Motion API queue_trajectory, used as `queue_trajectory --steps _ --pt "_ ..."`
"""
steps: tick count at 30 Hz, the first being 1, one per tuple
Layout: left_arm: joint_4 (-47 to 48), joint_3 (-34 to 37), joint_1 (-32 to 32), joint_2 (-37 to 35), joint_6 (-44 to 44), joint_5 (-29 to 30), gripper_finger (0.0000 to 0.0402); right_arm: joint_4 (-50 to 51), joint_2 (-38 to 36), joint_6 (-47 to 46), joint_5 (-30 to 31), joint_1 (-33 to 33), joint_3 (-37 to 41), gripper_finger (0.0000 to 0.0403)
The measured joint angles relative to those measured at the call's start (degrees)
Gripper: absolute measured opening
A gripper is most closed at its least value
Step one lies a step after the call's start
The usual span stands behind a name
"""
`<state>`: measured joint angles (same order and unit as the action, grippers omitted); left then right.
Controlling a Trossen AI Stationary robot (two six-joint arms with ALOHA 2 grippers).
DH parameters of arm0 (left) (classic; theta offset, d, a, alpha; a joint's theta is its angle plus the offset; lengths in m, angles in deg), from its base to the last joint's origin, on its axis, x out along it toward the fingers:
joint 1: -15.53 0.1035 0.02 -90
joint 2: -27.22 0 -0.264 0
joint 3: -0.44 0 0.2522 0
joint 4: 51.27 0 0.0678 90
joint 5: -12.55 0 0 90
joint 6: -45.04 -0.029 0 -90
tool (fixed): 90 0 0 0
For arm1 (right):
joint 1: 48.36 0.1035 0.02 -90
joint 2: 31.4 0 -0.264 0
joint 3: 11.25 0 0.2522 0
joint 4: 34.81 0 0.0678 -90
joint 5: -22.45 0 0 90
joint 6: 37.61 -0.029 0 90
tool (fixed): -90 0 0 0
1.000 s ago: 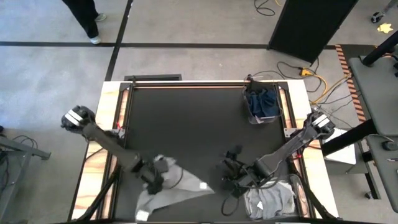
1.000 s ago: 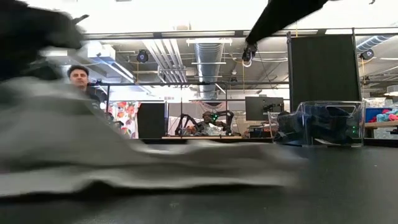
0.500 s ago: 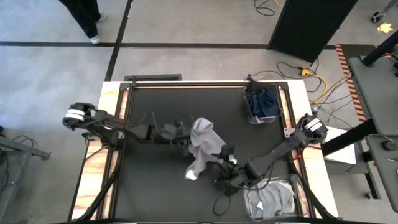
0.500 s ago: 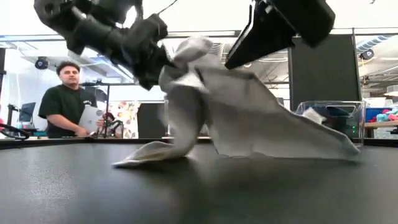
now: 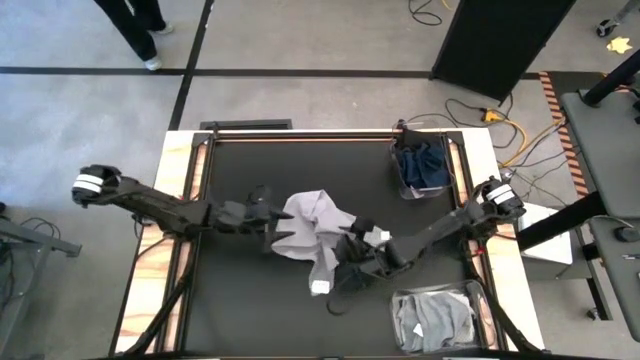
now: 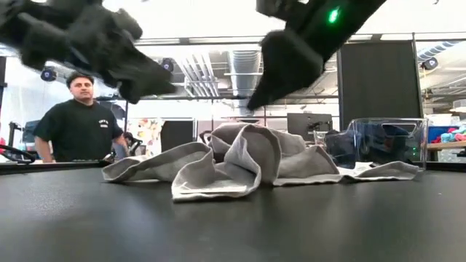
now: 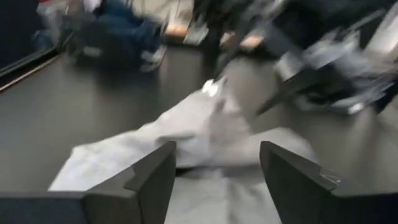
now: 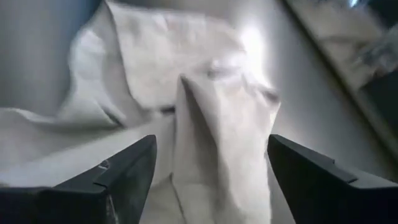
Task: Sort towels by color in basket
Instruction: Put the gray towel into the bottom transparent bin
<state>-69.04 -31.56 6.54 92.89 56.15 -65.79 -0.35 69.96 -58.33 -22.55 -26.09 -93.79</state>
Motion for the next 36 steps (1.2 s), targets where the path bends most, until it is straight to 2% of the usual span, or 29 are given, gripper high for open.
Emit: queue_trajectory --steps 5,7,10,14,17,21,24,26,29,32,36 --pt "-15.2 8.4 -4.9 -4.0 0.5 1.1 0.0217 -9.9 1.1 0.9 -15.2 -5.8 2.3 0.0313" --pt "-19.1 11.2 -6.8 -4.2 -0.3 1.2 0.0214 -14.2 2.0 1.7 -19.2 -7.2 2.3 0.0315" --pt "-23.5 13.4 -8.6 -3.3 -0.9 1.3 0.0210 -13.7 3.1 2.7 -19.4 -8.2 2.4 0.0314" --pt "-24.0 13.9 -9.2 -2.1 -2.1 1.3 0.0208 -13.2 5.8 2.2 -19.5 -10.4 2.8 0.0307" --pt "-24.2 13.5 -9.2 -1.8 -2.0 1.3 0.0208 -13.8 9.0 -0.2 -23.3 -12.3 2.8 0.0299" --pt "-23.9 13.5 -9.3 -2.0 -2.5 0.9 0.0208 -15.4 13.0 -4.0 -24.0 -13.5 2.3 0.0281" --pt "-23.9 13.6 -9.3 -2.4 -3.4 1.0 0.0208 -15.3 14.7 -4.4 -24.0 -13.7 2.2 0.0249" --pt "-23.6 13.6 -9.3 -3.0 -5.4 2.7 0.0208 -15.0 14.7 -4.3 -23.6 -13.7 2.2 0.0213" --pt "-23.6 13.6 -9.3 -3.8 -8.4 8.0 0.0207 -14.4 13.7 -3.1 -23.4 -13.7 2.3 0.0138" --pt "-23.3 13.6 -9.3 -4.6 -9.4 11.0 0.0207 -12.8 10.8 -0.7 -23.5 -13.7 2.4 0.0043" --pt "-20.3 13.6 -9.3 -5.8 -9.4 11.0 0.0207 -3.3 3.3 0.3 -24.5 -12.6 0.9 0.0013"
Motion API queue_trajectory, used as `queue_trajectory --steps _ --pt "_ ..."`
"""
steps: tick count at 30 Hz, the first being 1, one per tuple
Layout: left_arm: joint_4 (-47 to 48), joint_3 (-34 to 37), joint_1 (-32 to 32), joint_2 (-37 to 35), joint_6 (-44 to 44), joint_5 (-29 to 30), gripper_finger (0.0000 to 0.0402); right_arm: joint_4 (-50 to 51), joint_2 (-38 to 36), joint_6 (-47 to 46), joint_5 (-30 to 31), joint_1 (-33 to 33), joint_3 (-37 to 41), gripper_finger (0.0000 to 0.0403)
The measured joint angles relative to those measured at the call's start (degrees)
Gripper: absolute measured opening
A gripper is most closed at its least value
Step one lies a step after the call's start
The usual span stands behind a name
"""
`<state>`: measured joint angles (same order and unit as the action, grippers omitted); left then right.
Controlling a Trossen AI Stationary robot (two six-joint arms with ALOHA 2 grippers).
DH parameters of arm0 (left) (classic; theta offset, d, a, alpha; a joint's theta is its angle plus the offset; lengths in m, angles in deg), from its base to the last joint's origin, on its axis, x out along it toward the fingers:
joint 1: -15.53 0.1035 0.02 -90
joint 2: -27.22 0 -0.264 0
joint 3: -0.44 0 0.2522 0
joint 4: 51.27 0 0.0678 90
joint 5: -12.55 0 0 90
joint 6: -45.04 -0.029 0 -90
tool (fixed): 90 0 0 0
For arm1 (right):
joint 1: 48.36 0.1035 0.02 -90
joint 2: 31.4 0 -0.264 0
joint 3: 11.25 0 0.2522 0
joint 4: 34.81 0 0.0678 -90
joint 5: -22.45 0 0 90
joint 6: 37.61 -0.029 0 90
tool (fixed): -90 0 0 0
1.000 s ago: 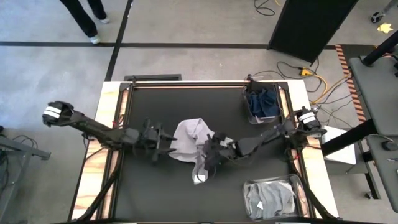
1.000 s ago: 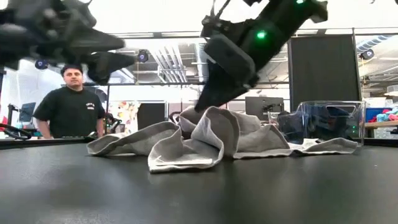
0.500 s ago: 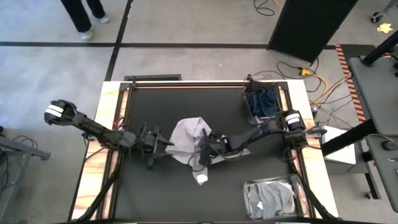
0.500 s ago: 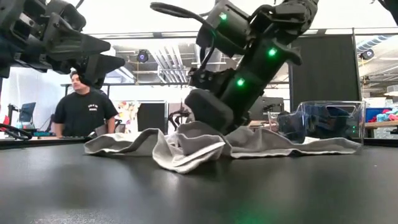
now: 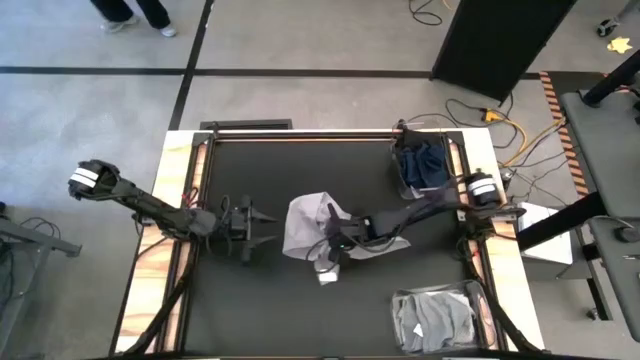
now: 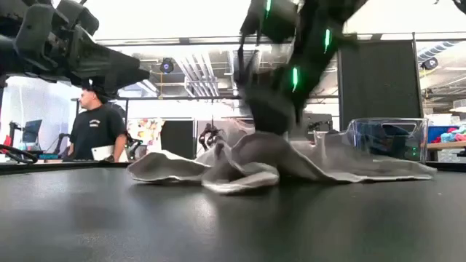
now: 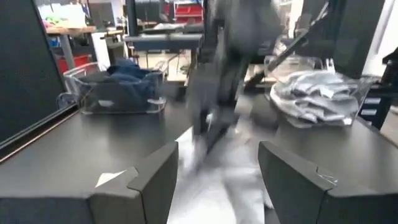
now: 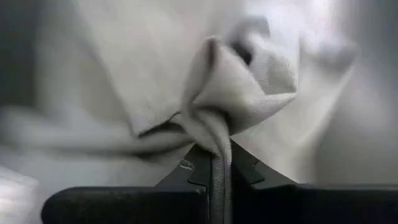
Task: Sort towels by color in basket
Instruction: Put the gray towel into the bottom transparent bin
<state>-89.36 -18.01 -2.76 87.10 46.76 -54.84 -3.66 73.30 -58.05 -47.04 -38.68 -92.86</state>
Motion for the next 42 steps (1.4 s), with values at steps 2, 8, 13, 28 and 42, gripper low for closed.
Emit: queue_trajectory --steps 2,8,13,28,42 --pt "2.1 0.0 0.0 -0.8 0.0 0.0 0.0207 2.1 -5.5 0.0 0.1 2.2 -2.2 0.0011" --pt "7.8 0.0 0.0 -4.1 0.1 0.5 0.0207 3.9 -18.4 -4.1 -3.5 14.1 -5.2 0.0010" --pt "10.2 0.0 0.0 -6.4 0.9 0.6 0.0207 14.3 -28.0 -19.9 -5.2 24.1 -8.5 0.0010" --pt "11.4 0.0 0.0 -6.8 0.3 1.1 0.0207 50.8 -27.8 -102.5 -23.0 47.0 -4.3 0.0009" --pt "11.6 0.0 0.0 -7.0 -1.2 2.5 0.0207 33.9 -11.8 -94.6 -33.0 41.2 3.8 0.0010"
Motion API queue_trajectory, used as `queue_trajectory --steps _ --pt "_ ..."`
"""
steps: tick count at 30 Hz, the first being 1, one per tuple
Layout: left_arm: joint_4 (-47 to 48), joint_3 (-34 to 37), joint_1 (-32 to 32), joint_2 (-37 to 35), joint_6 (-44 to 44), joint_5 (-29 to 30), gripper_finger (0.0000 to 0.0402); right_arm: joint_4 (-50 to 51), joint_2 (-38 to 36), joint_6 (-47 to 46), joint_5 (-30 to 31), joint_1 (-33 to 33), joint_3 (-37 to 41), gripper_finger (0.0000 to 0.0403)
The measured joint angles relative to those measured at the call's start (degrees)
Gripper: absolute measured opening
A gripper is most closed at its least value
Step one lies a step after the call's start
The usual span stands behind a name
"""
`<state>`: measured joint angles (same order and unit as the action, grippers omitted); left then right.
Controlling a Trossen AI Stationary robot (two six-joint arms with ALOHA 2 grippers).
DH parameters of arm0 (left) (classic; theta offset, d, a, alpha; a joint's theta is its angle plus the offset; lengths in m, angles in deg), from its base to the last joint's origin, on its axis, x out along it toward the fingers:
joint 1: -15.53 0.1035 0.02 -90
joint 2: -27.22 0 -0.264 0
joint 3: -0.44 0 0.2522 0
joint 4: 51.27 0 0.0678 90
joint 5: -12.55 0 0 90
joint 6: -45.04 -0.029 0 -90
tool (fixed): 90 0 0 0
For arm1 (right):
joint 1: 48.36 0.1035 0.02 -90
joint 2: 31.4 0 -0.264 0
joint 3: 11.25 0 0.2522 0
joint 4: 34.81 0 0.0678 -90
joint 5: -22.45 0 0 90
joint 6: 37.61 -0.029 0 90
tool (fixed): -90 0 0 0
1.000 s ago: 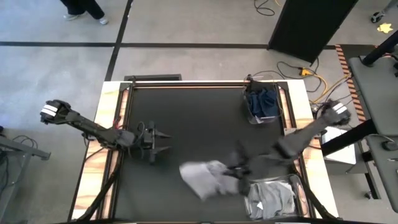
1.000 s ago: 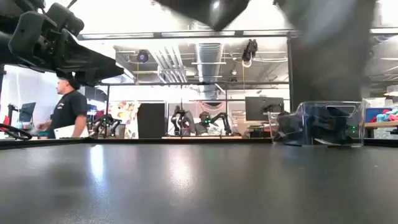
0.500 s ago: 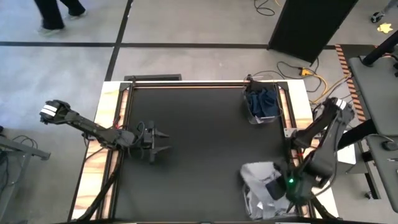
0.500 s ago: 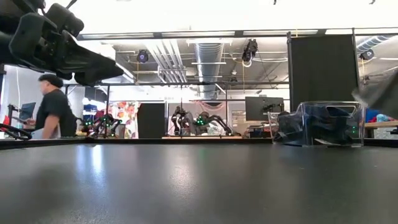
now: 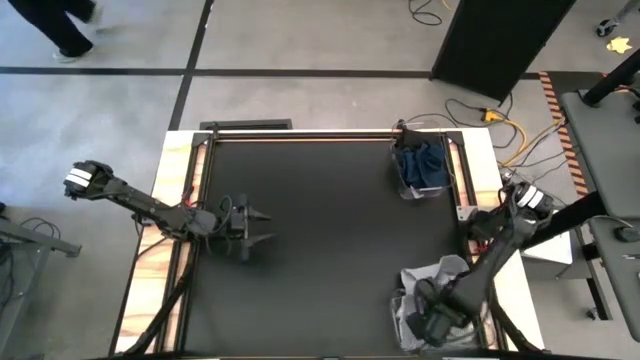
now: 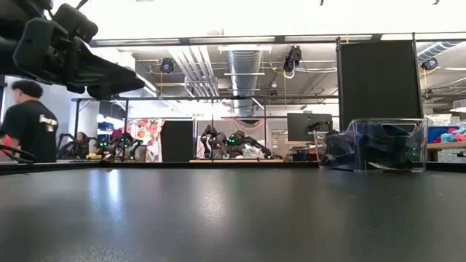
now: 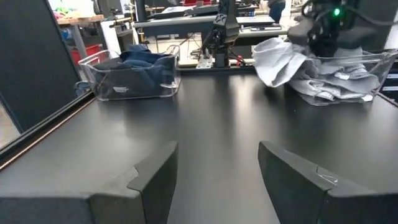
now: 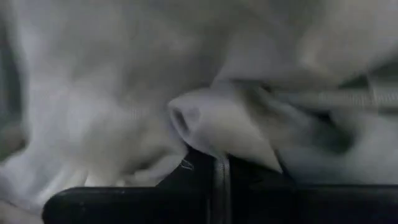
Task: Sort towels by color in basket
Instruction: Put the gray towel into the bottom transparent bin
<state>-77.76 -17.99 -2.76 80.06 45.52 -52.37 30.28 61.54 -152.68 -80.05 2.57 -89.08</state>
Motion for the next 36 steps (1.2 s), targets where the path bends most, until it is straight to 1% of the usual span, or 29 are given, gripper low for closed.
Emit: queue_trajectory --steps 3,5,9,13,17,20,23,25,27,30,33,34,36 --pt "0.0 0.0 0.0 0.0 0.0 0.4 0.0207 -5.9 0.4 -1.9 -3.7 -1.6 4.7 0.0014" --pt "0.0 0.0 0.0 -0.1 0.1 0.4 0.0208 -8.6 0.2 -2.2 -5.1 -2.0 6.8 0.0020" --pt "-0.1 0.0 0.0 -0.8 0.2 0.4 0.0218 -8.8 -0.7 -1.4 -5.6 -2.2 6.8 0.0046" --pt "-0.1 0.0 0.1 -1.6 0.2 0.5 0.0231 -6.6 -2.3 -1.4 -5.2 -2.0 3.1 0.0094" --pt "0.2 0.0 0.1 -1.7 0.2 0.5 0.0240 -2.4 -2.9 3.5 -5.1 -1.2 -2.5 0.0146" --pt "1.4 0.0 0.1 -1.5 0.5 0.5 0.0242 3.6 -2.9 5.3 -5.3 -0.7 -6.5 0.0174" --pt "3.3 0.0 0.1 -1.5 2.7 0.4 0.0242 10.3 -3.0 7.3 -4.9 -0.7 -9.9 0.0191" --pt "4.7 0.0 0.1 -1.5 4.2 0.4 0.0242 12.9 -3.2 8.9 -3.4 -0.7 -11.2 0.0197" --pt "5.4 0.0 0.1 -1.4 5.8 0.2 0.0242 15.1 -3.5 11.1 -0.2 -1.0 -12.0 0.0200" --pt "5.8 0.0 0.0 -1.3 8.8 -0.2 0.0242 20.1 -3.7 11.7 7.9 -2.6 -13.0 0.0200" --pt "6.2 0.0 0.0 -0.5 11.9 -2.5 0.0242 26.3 -3.7 6.4 16.4 -5.7 -13.1 0.0198" --pt "6.4 0.0 -0.1 -0.1 12.6 -3.7 0.0242 27.7 -3.7 4.0 17.4 -7.2 -12.9 0.0197" --pt "6.9 0.0 -0.1 0.9 13.5 -4.9 0.0242 27.9 -3.7 -0.1 16.8 -10.1 -12.6 0.0195"
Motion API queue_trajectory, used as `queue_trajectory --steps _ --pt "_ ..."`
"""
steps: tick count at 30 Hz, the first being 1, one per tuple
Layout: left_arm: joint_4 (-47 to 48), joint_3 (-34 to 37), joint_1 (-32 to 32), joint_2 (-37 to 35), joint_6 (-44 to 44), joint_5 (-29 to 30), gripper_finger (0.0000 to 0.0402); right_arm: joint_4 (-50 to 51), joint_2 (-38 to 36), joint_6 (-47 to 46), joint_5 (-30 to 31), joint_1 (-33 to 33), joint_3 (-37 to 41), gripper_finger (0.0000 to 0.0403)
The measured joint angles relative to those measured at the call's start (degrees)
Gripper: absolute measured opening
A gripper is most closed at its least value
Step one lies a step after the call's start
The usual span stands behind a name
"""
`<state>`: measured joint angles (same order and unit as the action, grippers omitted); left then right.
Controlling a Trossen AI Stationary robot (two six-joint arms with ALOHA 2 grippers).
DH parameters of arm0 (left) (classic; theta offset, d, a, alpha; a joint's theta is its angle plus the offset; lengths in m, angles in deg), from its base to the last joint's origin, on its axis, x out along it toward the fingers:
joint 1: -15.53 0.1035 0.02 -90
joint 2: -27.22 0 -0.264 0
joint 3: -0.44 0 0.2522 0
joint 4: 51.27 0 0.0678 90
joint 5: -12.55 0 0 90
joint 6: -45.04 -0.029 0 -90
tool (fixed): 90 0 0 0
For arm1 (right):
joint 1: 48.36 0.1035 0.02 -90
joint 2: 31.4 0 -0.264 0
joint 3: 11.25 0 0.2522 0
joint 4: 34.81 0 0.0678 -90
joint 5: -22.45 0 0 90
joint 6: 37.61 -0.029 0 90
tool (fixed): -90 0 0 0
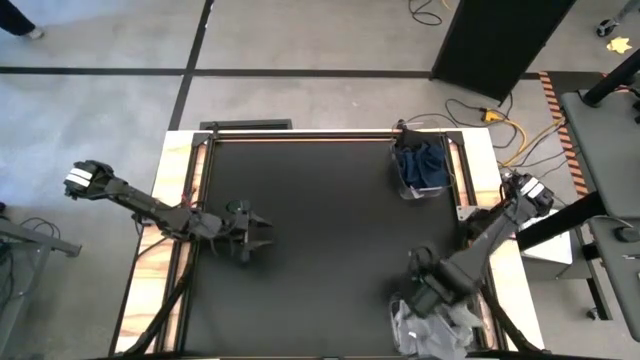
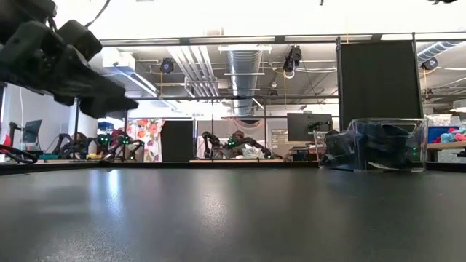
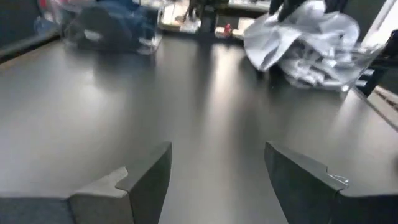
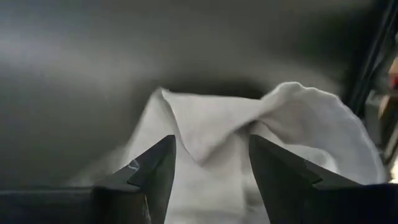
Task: Sort towels by color in basket
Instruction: Put the gray towel into the bottom transparent bin
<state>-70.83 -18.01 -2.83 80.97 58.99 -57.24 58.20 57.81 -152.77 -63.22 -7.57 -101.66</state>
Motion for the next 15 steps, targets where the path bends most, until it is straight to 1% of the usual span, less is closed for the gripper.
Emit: queue_trajectory --steps 2,4,7,9,12,15 --pt "0.2 0.0 0.0 1.2 0.7 0.1 0.0242 -1.3 0.0 -0.6 -1.2 -2.3 0.5 0.0194" --pt "0.3 0.0 0.0 2.3 1.4 0.1 0.0242 -3.6 0.0 1.9 -2.6 -4.0 1.5 0.0194" --pt "0.3 0.0 0.0 3.9 2.0 0.1 0.0242 -4.8 0.3 2.6 -3.8 -5.7 3.1 0.0193" --pt "0.2 0.0 0.0 4.9 2.4 0.1 0.0242 -4.9 0.4 2.4 -5.8 -6.1 4.4 0.0187" --pt "0.2 0.0 0.0 5.9 2.5 0.2 0.0242 -5.6 0.6 0.6 -8.9 -5.6 7.0 0.0168" --pt "0.3 0.0 0.0 6.3 2.5 0.3 0.0242 -9.0 0.6 -1.4 -10.6 -4.6 9.9 0.0141"
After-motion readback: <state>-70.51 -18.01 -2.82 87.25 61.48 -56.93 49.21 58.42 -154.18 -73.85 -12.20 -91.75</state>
